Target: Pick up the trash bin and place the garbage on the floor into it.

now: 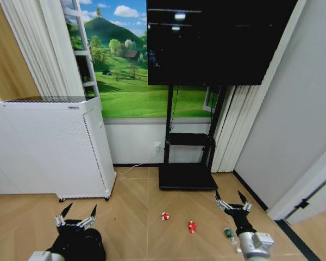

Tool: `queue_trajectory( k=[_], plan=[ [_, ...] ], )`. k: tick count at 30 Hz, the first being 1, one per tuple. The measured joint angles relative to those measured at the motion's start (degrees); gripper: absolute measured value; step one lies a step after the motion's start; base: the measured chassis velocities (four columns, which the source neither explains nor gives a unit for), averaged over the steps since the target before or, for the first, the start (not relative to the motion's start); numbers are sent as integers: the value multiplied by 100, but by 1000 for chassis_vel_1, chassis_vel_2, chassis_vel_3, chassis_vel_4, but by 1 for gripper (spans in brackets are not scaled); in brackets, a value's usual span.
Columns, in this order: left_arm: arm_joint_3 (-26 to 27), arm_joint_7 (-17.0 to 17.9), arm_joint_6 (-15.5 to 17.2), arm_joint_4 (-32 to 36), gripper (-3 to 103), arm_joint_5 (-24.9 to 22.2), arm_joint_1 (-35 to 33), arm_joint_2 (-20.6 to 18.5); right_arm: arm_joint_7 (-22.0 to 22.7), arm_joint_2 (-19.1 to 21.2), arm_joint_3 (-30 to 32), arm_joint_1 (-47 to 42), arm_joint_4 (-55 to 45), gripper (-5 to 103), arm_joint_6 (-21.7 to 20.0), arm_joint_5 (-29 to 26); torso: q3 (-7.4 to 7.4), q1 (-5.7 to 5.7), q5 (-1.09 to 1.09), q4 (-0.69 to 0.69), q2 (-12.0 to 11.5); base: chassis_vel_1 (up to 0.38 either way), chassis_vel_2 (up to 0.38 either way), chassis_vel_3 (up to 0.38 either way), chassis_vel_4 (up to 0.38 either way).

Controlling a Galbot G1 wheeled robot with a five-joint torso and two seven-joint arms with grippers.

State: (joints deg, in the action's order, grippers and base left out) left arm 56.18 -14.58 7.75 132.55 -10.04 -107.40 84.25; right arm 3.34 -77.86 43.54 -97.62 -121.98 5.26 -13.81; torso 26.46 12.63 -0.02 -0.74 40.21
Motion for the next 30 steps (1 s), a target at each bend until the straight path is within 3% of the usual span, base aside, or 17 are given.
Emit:
queue_trajectory(
  k=[6,10,19,21,24,28,29,30],
  plan=[
    [443,-534,-16,-486,100,-251,-259,-34,1,-4,20,22,73,100,35,-8,-3,-9,-2,3,2,48,-53,-61,44],
    [1004,-1113,-541,-1322,100,-230,-477,-102,5,-10,36,78,171,100,56,-27,-3,-8,0,2,3,9,-9,-12,15],
    [1400,-1331,-1230,-2724,100,-350,-452,-245,5,-15,-43,152,298,100,68,-19,-1,-5,2,4,2,0,0,0,0],
    [1400,-1381,-1521,-3165,100,-292,-368,-301,0,-17,-76,184,320,100,69,-6,-2,-5,1,3,2,0,0,0,0],
    [1264,-1396,-1504,-3523,100,-597,-312,-331,-5,-20,-85,194,329,100,69,-5,-2,-5,1,4,2,0,0,0,0],
    [995,-1325,-1193,-3792,100,-1293,-266,-303,-12,-17,-78,159,353,100,85,-17,-1,-5,2,3,2,0,0,0,0],
    [872,-1221,-941,-3856,100,-1653,-242,-286,-13,-12,-69,140,372,100,103,-23,-2,-4,1,3,1,0,0,0,0],
    [872,-1221,-941,-3856,100,-1653,-242,-286,-13,-12,-69,140,372,100,103,-23,-2,-4,1,3,1,0,0,0,0]
  ],
)
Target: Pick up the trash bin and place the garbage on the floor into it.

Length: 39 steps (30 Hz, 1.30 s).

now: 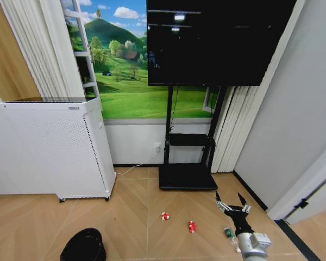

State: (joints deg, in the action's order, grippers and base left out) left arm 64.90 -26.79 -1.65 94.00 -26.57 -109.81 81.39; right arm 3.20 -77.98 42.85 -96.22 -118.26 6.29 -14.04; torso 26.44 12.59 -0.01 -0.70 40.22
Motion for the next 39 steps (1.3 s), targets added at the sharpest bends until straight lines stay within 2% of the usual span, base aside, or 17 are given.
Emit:
queue_trajectory(
  k=[1,2,3,4,6,7,8,10,11,14,15,17,18,20,27,33,39],
  plan=[
    [-63,128,243,-24,103,-239,24,15,0,5,13,-13,16,100,15,-5,0,0,0,0,0,0,0,0,0],
    [-104,246,437,-36,100,-407,47,25,-1,9,20,-19,23,100,21,-9,0,0,0,0,0,0,0,0,0],
    [-104,246,437,-36,100,-407,47,25,-1,9,20,-19,23,100,21,-9,0,0,0,0,0,0,0,0,0],
    [-149,438,663,-73,99,-606,98,38,-1,18,38,-20,31,100,27,-24,0,0,0,0,0,0,0,0,0],
    [-150,467,642,-117,99,-616,136,42,7,24,43,-18,37,100,28,-37,0,0,0,0,0,0,0,0,0],
    [-138,448,447,-150,99,-566,162,42,35,24,41,-2,53,100,32,-73,0,0,0,0,0,0,0,0,0],
    [-138,448,447,-150,99,-566,162,42,35,24,41,-2,53,100,32,-73,0,0,0,0,0,0,0,0,0],
    [-78,400,-39,-142,99,-410,188,33,76,12,10,36,73,100,91,-143,0,0,1,0,0,0,0,0,0],
    [-78,400,-39,-142,99,-410,188,33,76,12,10,36,73,100,91,-143,0,0,1,0,0,0,0,0,0],
    [64,597,-578,61,96,-57,208,57,102,-27,-33,91,133,100,192,-155,0,1,1,0,-1,0,0,0,0],
    [64,597,-578,61,96,-57,208,57,102,-27,-33,91,133,100,192,-155,0,1,1,0,-1,0,0,0,0],
    [128,701,-853,202,98,122,225,84,104,-38,-38,81,141,100,197,-134,0,1,1,0,0,0,0,0,0],
    [128,701,-853,202,98,122,225,84,104,-38,-38,81,141,100,197,-134,0,1,1,0,0,0,0,0,0],
    [235,926,-1043,491,100,482,232,139,104,-42,-33,57,142,100,198,-116,0,0,0,0,-1,0,0,0,0],
    [324,1042,-1200,978,100,703,186,184,102,-45,-15,36,107,100,198,-95,-58,-42,1,-1,-104,0,0,0,0],
    [334,1020,-1233,964,100,692,153,182,91,-70,-23,7,101,100,210,-61,-124,-89,0,-1,-215,0,0,0,0],
    [358,951,-1312,736,100,543,113,149,79,-68,-24,-8,121,100,230,-36,-245,-176,0,0,-423,0,0,0,0]
  ],
)
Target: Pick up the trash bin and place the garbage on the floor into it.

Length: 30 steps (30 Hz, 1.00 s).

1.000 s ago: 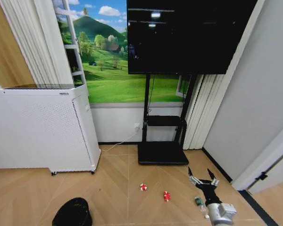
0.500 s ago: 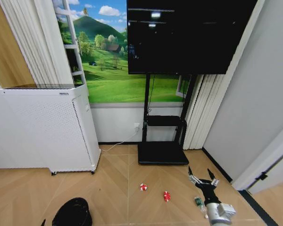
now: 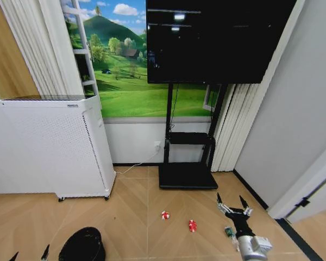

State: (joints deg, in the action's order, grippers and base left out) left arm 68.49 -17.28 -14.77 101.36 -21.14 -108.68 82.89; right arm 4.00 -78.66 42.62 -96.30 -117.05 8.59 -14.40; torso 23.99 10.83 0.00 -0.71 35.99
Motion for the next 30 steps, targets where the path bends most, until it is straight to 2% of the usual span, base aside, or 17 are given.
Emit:
queue_trajectory(
  k=[29,30],
  plan=[
    [-55,-123,38,-299,100,-195,17,-62,-68,-80,-97,61,163,100,20,105,-434,-278,0,0,-711,0,0,0,0],
    [-52,-123,39,-322,103,-218,17,-70,-70,-81,-100,65,172,100,20,105,-453,-289,0,0,-741,0,0,0,0]
  ],
)
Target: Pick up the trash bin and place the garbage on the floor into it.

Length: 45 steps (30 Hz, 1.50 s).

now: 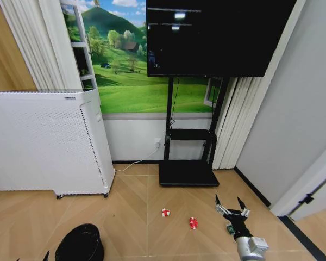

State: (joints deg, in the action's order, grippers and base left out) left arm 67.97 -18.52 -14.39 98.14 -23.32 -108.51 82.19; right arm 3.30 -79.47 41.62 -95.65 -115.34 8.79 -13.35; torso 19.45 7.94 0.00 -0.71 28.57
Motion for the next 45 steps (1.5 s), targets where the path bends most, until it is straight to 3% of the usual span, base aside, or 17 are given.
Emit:
queue_trajectory(
  k=[15,20,29,31,32,34,35,37,40,45],
  plan=[
    [9,12,104,-78,99,-227,10,-37,-23,11,2,4,39,100,5,-5,-226,-133,0,0,-360,0,0,0,0],
    [-12,97,287,-74,99,-554,-43,-58,-26,4,-9,-8,20,100,6,6,-295,-182,0,0,-478,0,0,0,0],
    [-9,153,420,-112,99,-687,-45,-83,-29,16,14,-26,9,100,17,1,-421,-243,0,0,-664,0,0,0,0],
    [-22,307,748,-58,99,-822,-55,-101,-29,6,11,-28,16,100,36,6,-465,-267,1,0,-732,0,0,0,0],
    [-22,307,748,-58,99,-822,-55,-101,-29,6,11,-28,16,100,36,6,-465,-267,1,0,-732,0,0,0,0],
    [-54,429,1177,2,98,-1162,-46,-170,-29,-2,12,-44,16,100,40,7,-510,-299,0,0,-810,0,0,0,0],
    [-54,429,1177,2,98,-1162,-46,-170,-29,-2,12,-44,16,100,40,7,-510,-299,0,0,-810,0,0,0,0],
    [-59,521,1533,46,98,-1429,-16,-258,-28,6,33,-49,20,100,43,5,-560,-320,0,0,-881,0,0,0,0],
    [-59,560,1729,76,98,-1592,6,-321,-28,11,47,-48,29,100,44,3,-597,-335,0,-1,-934,0,0,0,0],
    [-59,562,1737,78,98,-1600,7,-324,-27,11,48,-49,29,100,44,3,-599,-336,0,-1,-937,0,0,0,0]
  ],
)
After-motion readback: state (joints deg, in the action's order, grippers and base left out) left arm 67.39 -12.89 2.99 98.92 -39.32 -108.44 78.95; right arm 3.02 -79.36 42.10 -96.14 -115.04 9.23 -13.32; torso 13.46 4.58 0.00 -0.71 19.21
